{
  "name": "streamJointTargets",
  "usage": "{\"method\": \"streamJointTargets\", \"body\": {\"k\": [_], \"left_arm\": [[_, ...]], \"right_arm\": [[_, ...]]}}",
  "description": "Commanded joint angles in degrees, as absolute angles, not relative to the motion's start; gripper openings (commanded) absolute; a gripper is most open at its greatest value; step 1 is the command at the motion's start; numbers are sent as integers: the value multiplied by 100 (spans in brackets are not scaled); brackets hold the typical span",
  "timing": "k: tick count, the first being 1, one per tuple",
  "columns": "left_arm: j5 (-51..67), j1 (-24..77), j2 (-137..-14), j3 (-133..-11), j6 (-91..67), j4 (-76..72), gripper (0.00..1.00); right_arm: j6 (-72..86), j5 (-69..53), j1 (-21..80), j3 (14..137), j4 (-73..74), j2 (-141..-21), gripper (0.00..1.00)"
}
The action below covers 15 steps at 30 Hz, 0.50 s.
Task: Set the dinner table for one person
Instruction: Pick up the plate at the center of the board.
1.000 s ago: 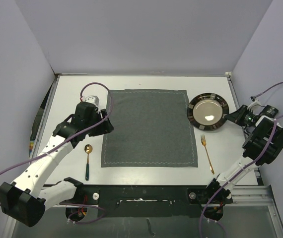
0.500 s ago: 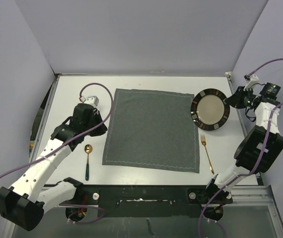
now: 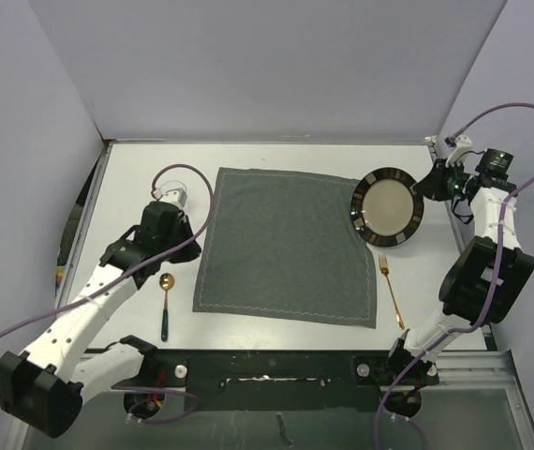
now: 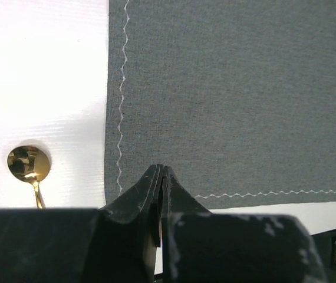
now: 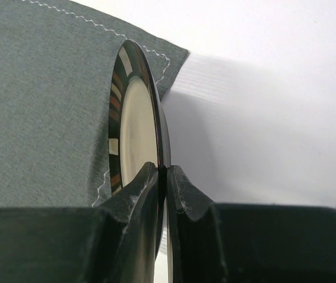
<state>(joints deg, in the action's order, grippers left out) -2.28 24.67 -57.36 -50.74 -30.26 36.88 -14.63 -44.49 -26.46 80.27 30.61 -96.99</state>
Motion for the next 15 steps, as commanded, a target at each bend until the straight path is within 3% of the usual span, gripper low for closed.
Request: {"method": "streamJointTargets", "body": {"k": [1,8,15], "left_arm": [[-240,2479,-6501,-5154,-2927,2934,0],[98,2488,-8060,-5772,-2599,1991,0],[324,2450,-9651,-7206,-1965,1722,0]], "right_arm": [[-1428,-4658,-2661,8302,2756,-9580,0],[-1555,-4569,-2686,7869,2464,-9599,0],[-1564,-4519,-2707,8096,2498,-9784,0]]}}
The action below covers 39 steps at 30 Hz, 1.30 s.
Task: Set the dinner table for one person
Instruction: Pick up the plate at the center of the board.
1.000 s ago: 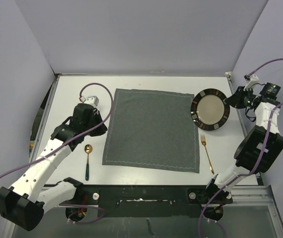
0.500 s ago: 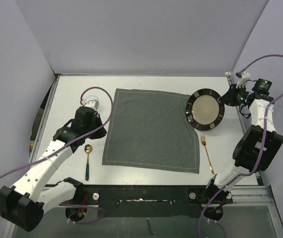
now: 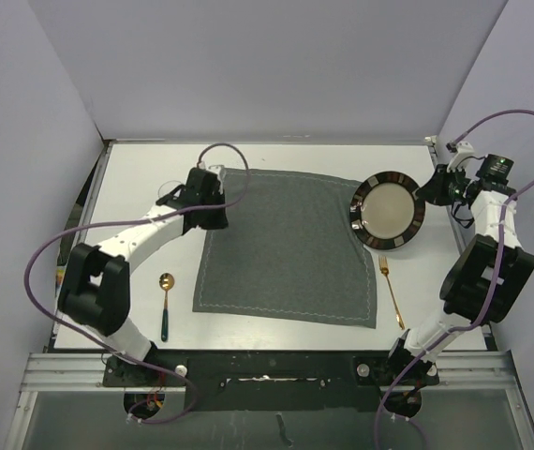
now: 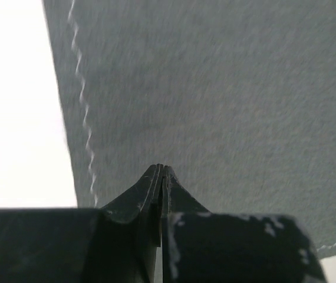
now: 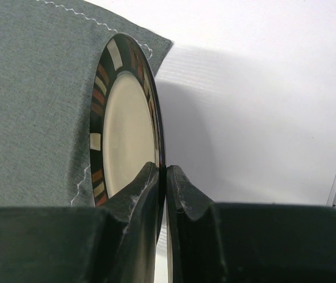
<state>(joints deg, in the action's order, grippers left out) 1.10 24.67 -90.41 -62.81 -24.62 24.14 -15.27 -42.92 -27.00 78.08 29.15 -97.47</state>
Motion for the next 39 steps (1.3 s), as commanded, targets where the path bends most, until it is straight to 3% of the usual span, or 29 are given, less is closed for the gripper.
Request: {"method": "streamJointTargets", "body": {"k": [1,10,21,34,39], "left_arm": [[365,2432,-9880,-7435,-1916,1729,0],[637,2140,-11151,-8085,-2373,1590,0],[882,1943,-11159,-7628,-2717,1365,0],[910,1948,-10791,-7102,-2805,1152,0],[864,1943,-10506,-6981,-2725,1218,0]], "right_arm": [[-1560,-4506,-2700,8121,2501,-9813,0],[-1468,-4414,-2473,9008,2892,-9992,0],[-1331,-3980,-1629,10683,3575,-10160,0],[-1515,-2732,868,10369,4168,-9618,0],[-1294,-2581,1361,10314,4119,-9628,0]]}}
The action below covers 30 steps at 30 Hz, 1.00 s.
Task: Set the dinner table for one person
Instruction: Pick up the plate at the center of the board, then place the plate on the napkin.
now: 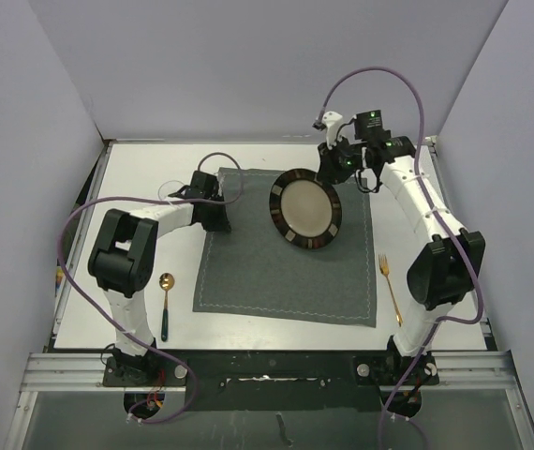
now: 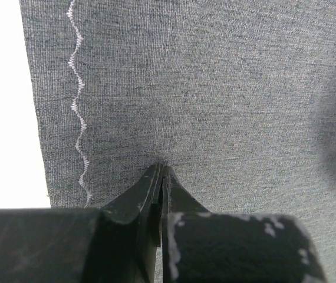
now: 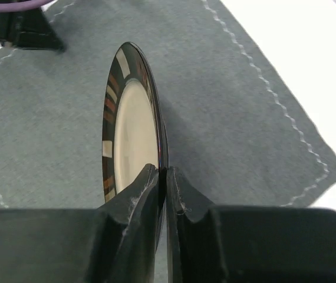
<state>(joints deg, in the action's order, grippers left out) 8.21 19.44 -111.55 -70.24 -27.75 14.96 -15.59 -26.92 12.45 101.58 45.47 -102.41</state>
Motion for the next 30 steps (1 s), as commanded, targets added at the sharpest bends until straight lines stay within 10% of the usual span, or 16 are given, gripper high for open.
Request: {"method": "streamJointTargets", "body": {"k": [1,30], "left_arm": [[850,1942,-10468,-6960,-2720,1225,0],[647,2053,-10063,-6724,-2715,1327,0]], "right_arm": [[-1267,-2562,1414,10290,4122,-9614,0],[-1661,-2622,2611,8937,3973,-9183,0]]}}
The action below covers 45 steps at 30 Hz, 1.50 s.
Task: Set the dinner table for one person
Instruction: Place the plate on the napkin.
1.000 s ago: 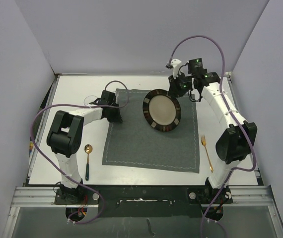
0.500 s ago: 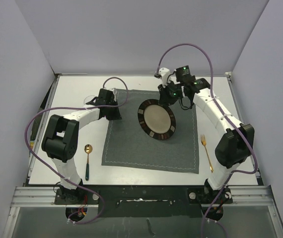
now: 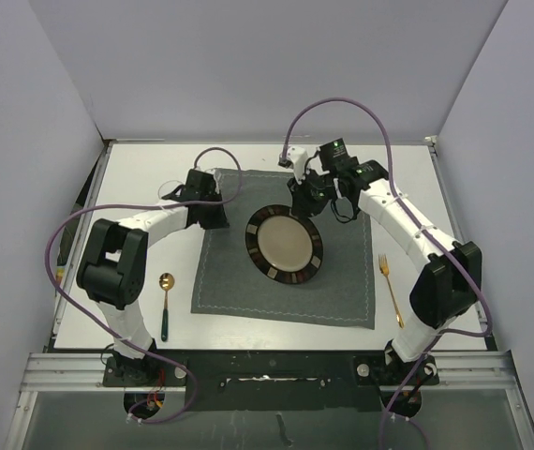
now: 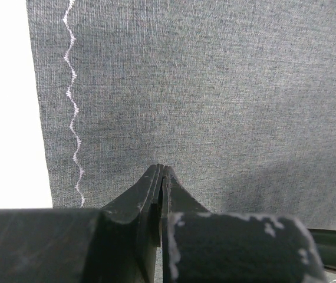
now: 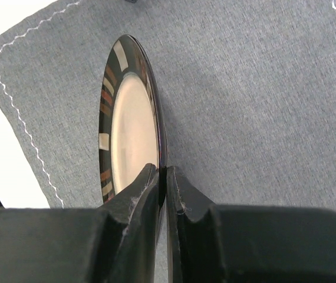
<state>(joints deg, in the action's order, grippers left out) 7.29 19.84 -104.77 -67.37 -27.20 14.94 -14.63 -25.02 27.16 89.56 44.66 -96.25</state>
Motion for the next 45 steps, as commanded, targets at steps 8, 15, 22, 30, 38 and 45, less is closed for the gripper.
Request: {"method": "streamJointTargets", "body": {"k": [8,15,22,30,38,45], "left_arm": [[602,2165,-10064,-6706,-2753,1330,0],[527,2338,-9894,-6672,-2795,1397,0],[407,2441,-9467,-6606,-2761,1626,0],[431,2612,-9131,-6543,-2818,1693,0],[288,3140,-8978,-6622,-2954,1803,0],[188,3295,-8776,-6592,-3088,1933,0]], "right_arm": [[-1749,-2774,2567,8514,3456,-9444,0],[-2001,-2754,2540,8600,2733,-10189,0],[-2146,-2908,2310,8968,2527,-10806,0],[-2430,-2968,2121,9110,2262,-11135,0],[-2636,-3181,1722,9777,2128,-12055,0],[-2664,-3453,1511,9797,2022,-12472,0]]}}
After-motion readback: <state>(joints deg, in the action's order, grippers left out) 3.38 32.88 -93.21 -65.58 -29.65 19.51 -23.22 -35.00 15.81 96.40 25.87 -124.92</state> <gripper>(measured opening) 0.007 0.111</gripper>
